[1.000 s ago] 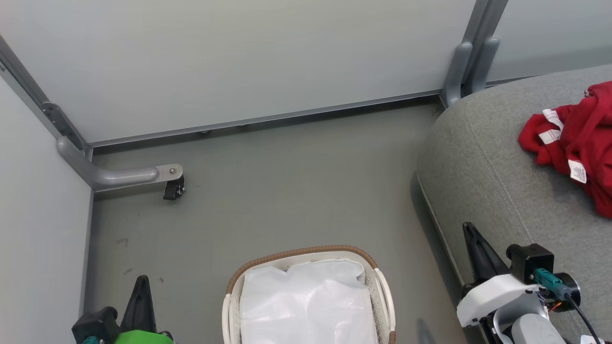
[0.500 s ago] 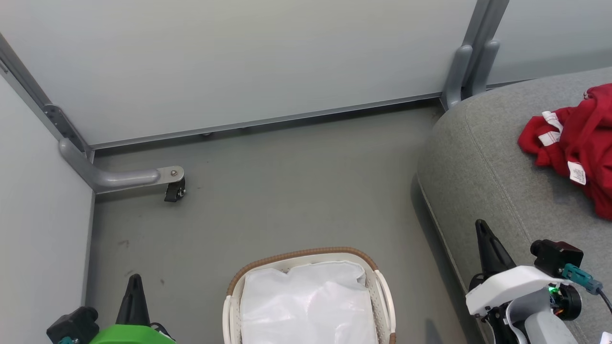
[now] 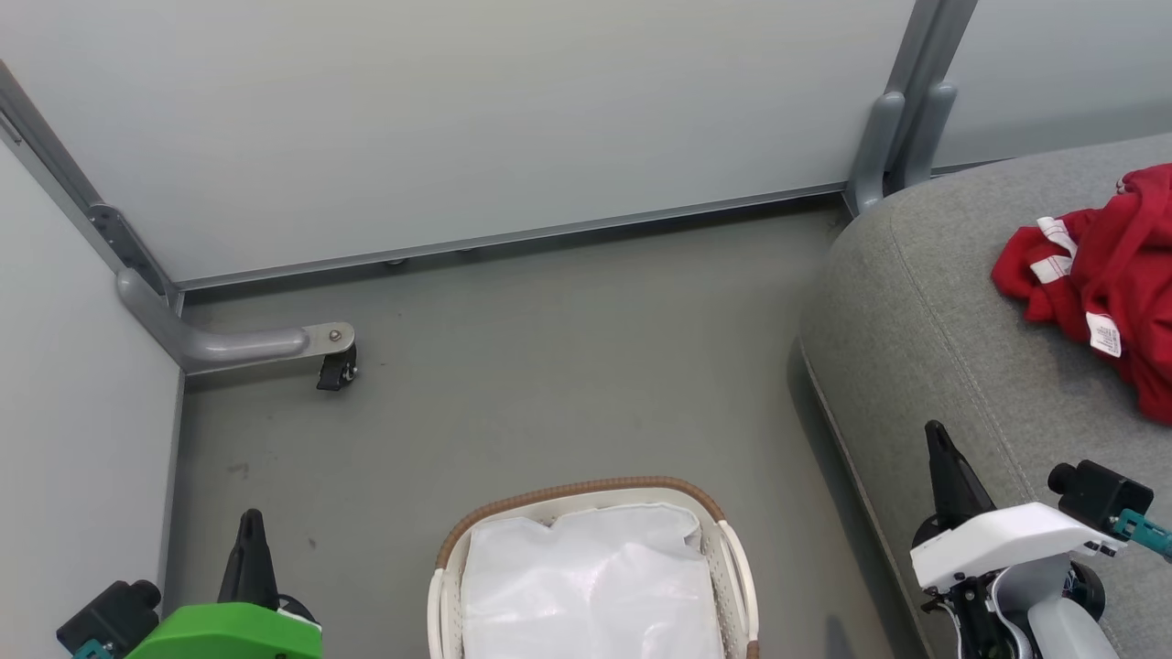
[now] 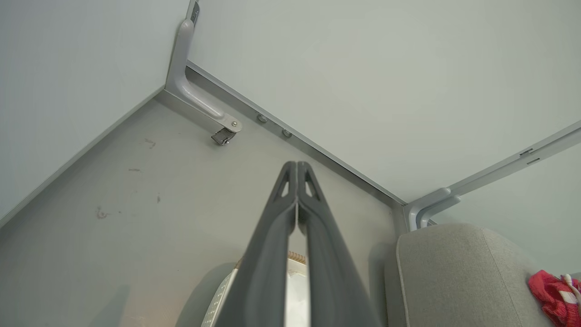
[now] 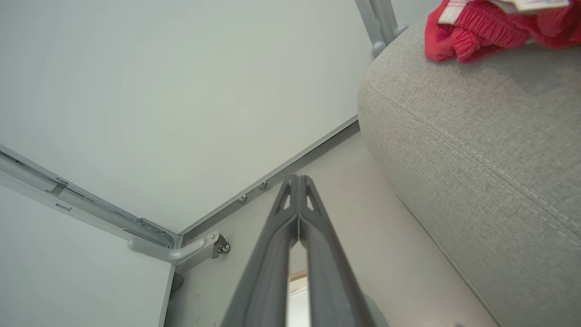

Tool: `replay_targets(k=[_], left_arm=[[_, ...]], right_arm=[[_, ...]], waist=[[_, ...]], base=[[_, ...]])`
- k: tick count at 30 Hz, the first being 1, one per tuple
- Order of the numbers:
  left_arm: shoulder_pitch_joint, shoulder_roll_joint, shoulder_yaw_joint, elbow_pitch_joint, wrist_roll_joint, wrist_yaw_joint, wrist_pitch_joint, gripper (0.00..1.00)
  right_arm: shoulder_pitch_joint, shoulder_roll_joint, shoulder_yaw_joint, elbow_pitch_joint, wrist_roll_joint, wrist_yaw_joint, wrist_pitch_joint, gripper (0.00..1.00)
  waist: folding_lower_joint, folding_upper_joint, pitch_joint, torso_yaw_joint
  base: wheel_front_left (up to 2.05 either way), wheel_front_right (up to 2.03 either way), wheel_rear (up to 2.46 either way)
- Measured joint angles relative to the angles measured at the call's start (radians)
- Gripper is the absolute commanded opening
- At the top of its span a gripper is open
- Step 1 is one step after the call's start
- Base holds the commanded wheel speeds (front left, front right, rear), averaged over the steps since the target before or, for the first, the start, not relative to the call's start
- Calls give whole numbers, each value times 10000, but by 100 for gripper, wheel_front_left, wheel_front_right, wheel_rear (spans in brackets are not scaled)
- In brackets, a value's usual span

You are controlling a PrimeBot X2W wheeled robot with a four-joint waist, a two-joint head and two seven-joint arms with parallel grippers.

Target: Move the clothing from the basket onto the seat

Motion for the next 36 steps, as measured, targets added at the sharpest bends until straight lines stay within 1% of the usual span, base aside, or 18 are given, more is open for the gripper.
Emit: replay_targets(k=[15, 36], left_arm=[[-185, 2, 105, -182, -1971, 2, 500, 0], [-421, 8, 194, -426, -4222, 0, 1112, 0]], right_arm=[[35, -10, -171, -176, 2111, 0, 506, 0], [47, -31, -374, -385, 4564, 0, 1122, 0]], waist=[[0, 0, -84, 18], [0, 0, -201, 43]], base=[[0, 0, 0], [0, 0, 0]])
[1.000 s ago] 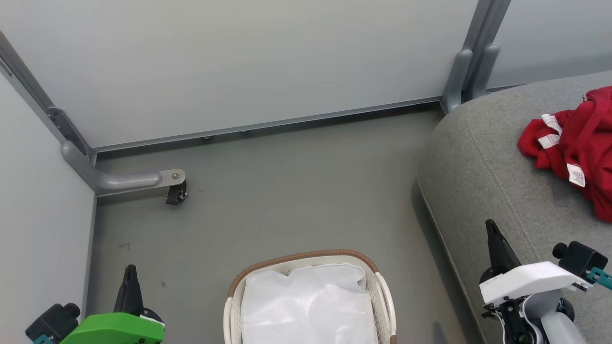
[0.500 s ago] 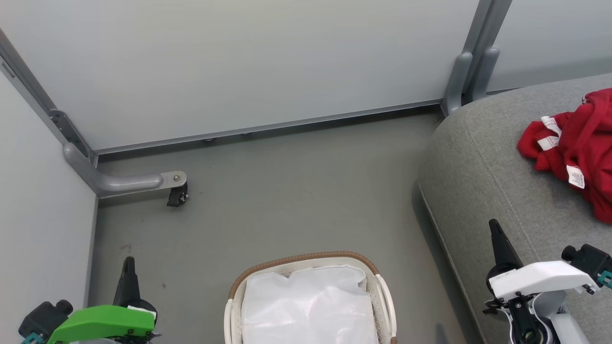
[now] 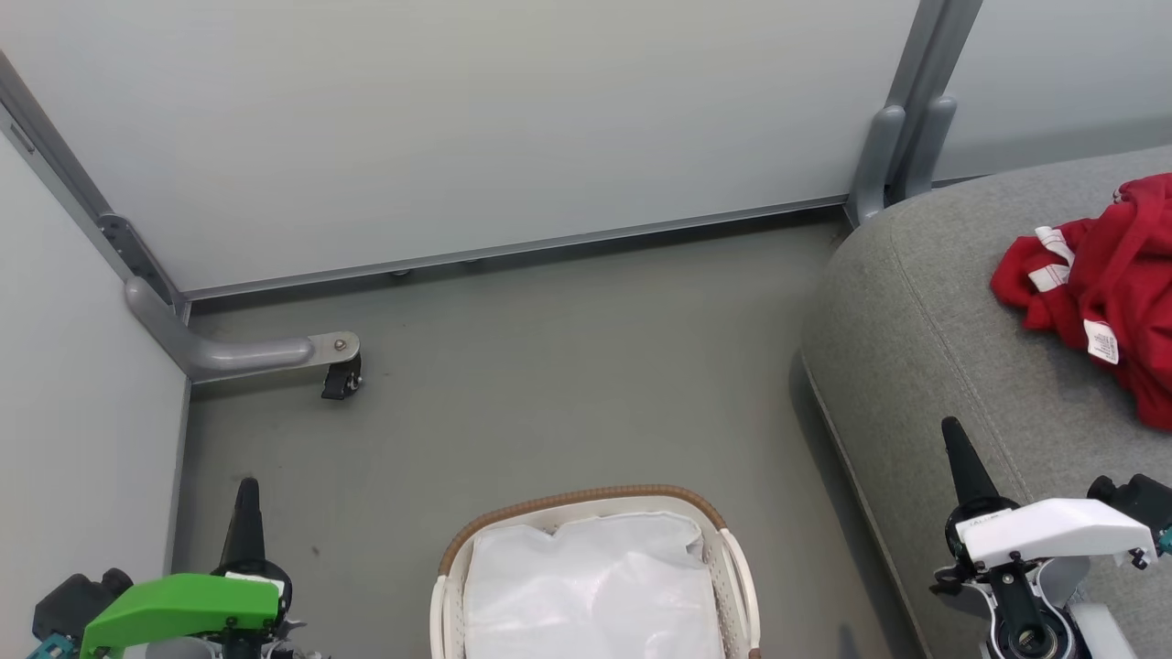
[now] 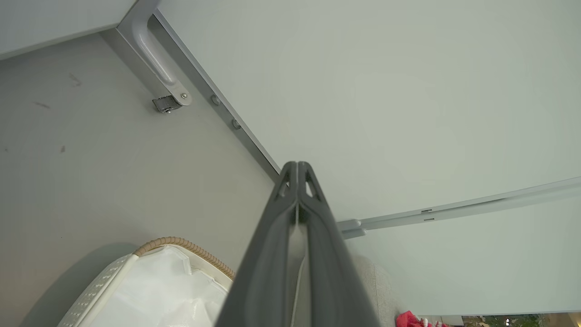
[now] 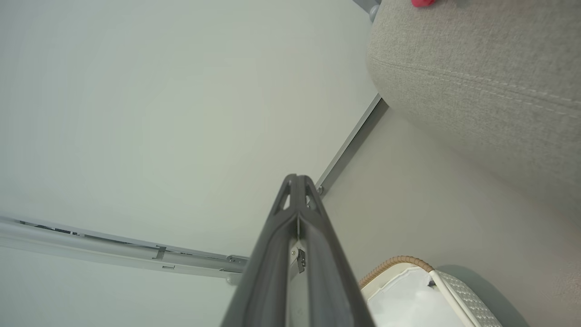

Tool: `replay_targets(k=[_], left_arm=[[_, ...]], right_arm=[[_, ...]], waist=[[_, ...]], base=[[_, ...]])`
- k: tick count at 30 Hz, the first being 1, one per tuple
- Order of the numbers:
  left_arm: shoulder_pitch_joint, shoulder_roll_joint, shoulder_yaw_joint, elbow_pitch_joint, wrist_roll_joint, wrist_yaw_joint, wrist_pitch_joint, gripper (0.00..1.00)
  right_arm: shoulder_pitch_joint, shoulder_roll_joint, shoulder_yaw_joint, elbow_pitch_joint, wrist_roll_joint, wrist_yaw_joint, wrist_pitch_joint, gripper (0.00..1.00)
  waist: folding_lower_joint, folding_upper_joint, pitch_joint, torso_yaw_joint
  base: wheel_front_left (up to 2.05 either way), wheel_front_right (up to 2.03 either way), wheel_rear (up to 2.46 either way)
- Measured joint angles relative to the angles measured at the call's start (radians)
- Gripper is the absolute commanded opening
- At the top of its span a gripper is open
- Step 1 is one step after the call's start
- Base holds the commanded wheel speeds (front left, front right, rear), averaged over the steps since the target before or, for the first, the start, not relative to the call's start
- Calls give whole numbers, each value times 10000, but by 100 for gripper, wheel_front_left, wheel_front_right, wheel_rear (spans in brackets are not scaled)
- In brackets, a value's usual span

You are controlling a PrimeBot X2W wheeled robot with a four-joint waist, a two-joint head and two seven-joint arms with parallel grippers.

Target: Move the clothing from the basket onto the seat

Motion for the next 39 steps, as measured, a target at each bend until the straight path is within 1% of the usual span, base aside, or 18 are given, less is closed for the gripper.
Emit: replay_targets(k=[15, 39], left_arm=[[-190, 8, 44, -163, -1490, 0, 385, 0], [-350, 21, 121, -353, -3359, 0, 878, 0]], right_arm=[[10, -12, -121, -144, 1553, -2, 397, 0], [31, -25, -282, -313, 3576, -2, 884, 0]], waist=[[0, 0, -89, 19], [1, 0, -222, 48]], base=[[0, 0, 0], [0, 0, 0]])
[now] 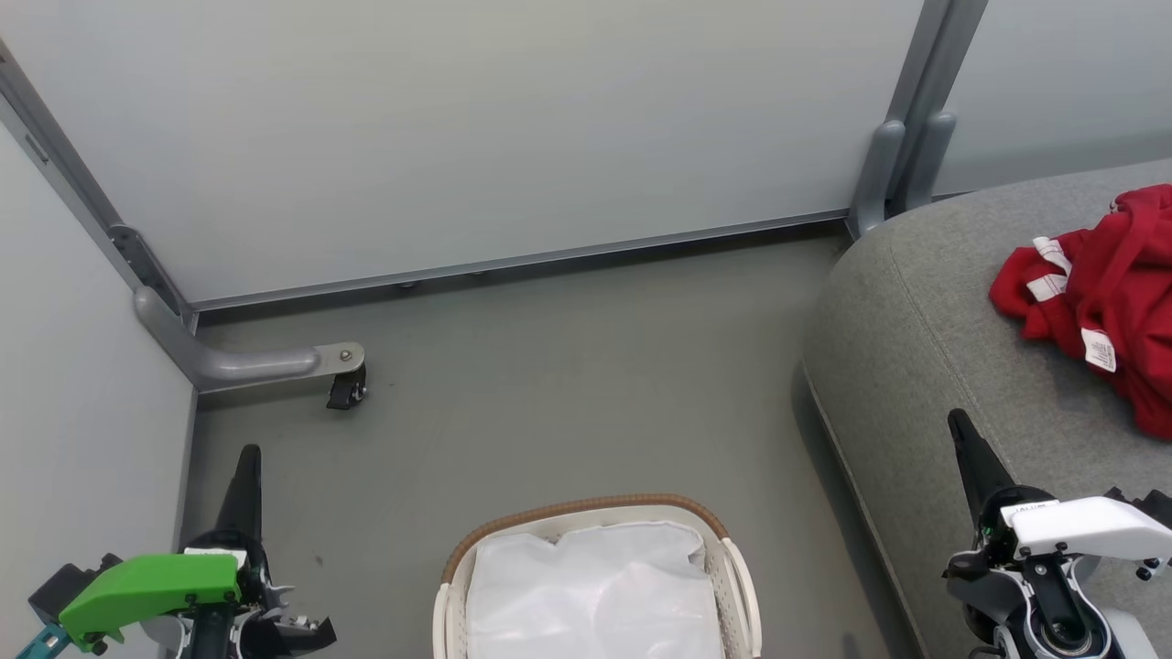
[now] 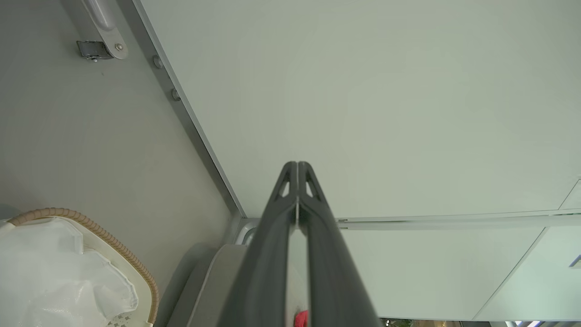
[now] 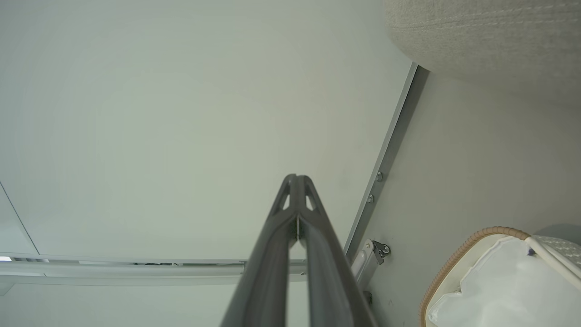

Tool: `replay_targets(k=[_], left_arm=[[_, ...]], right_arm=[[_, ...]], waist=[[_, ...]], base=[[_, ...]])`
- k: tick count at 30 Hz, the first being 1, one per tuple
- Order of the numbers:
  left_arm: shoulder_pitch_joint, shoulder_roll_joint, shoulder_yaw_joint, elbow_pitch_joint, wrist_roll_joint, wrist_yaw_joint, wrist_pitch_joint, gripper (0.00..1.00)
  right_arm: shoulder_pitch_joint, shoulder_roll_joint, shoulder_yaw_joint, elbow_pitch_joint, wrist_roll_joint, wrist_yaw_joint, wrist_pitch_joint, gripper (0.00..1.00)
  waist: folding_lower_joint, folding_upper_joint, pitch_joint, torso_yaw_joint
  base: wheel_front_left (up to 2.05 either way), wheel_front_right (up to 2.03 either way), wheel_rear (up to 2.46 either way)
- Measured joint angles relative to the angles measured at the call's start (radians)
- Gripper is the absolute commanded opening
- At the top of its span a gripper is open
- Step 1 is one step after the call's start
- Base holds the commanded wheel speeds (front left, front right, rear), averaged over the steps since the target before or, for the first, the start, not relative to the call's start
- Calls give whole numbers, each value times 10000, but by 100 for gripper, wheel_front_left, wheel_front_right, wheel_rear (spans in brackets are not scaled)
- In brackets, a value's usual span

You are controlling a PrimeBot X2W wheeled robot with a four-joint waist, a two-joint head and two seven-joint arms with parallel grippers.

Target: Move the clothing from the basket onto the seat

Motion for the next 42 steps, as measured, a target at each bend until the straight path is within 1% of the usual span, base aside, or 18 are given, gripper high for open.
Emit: replay_targets(k=[19, 42], left_arm=[[-183, 8, 61, -140, -1241, 0, 313, 0], [-192, 10, 63, -150, -1246, 0, 318, 0]], right_arm=[[10, -10, -107, -117, 1342, -2, 334, 0], [12, -12, -113, -123, 1348, -2, 336, 0]], waist=[[0, 0, -104, 23], [0, 0, -105, 23]], base=[[0, 0, 0], [0, 0, 0]])
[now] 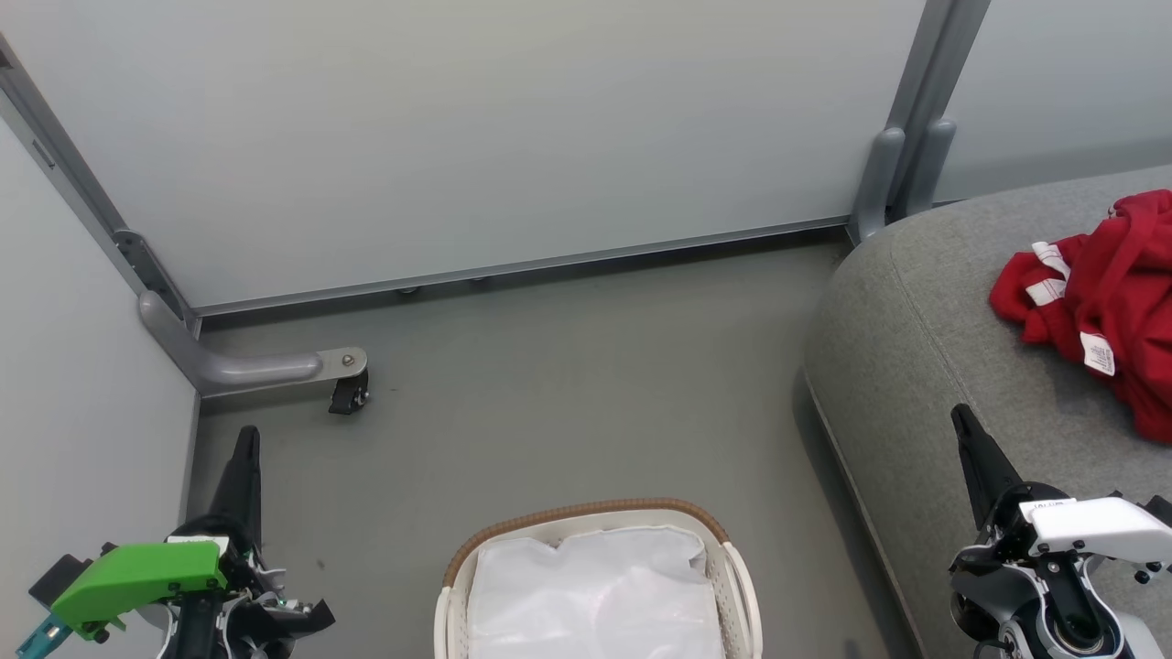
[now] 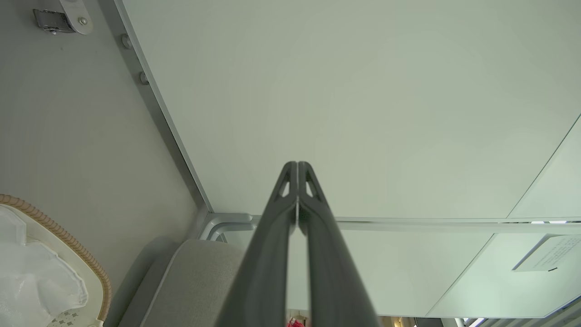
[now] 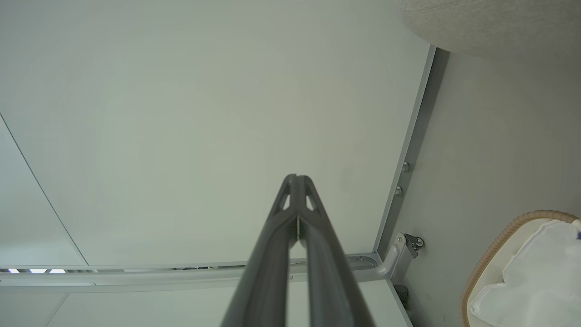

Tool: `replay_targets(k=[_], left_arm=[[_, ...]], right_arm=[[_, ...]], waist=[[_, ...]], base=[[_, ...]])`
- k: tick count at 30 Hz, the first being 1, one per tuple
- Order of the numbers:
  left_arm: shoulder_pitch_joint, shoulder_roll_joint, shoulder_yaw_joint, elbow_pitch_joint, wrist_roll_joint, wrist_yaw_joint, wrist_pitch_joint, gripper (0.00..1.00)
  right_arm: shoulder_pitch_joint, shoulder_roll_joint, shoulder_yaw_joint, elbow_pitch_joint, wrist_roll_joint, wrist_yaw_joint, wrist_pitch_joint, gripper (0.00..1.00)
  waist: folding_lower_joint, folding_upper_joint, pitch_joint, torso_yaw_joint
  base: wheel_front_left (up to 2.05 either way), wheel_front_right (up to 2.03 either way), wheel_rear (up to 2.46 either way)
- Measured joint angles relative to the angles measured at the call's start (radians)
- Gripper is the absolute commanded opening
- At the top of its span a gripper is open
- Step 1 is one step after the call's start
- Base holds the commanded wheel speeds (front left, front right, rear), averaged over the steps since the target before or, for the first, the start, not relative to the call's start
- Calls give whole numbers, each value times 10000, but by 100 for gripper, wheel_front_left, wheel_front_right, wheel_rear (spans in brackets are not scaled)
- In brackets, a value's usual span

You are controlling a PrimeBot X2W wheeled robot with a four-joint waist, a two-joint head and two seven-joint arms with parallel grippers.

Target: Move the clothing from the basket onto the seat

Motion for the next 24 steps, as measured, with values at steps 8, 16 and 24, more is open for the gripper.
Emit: replay_targets(k=[8, 16, 24], left_arm=[[0, 0, 0, -2, 0, 0, 0, 0], [0, 0, 0, -4, -2, 0, 0, 0], [0, 0, 0, -6, -2, 0, 0, 0]], right_arm=[[0, 0, 0, 0, 0, 0, 0, 0], [0, 0, 0, -2, 0, 0, 0, 0], [0, 0, 0, -2, 0, 0, 0, 0]], waist=[[0, 0, 0, 0], [0, 0, 0, 0], [0, 0, 0, 0]], base=[[0, 0, 0], [0, 0, 0], [0, 0, 0]])
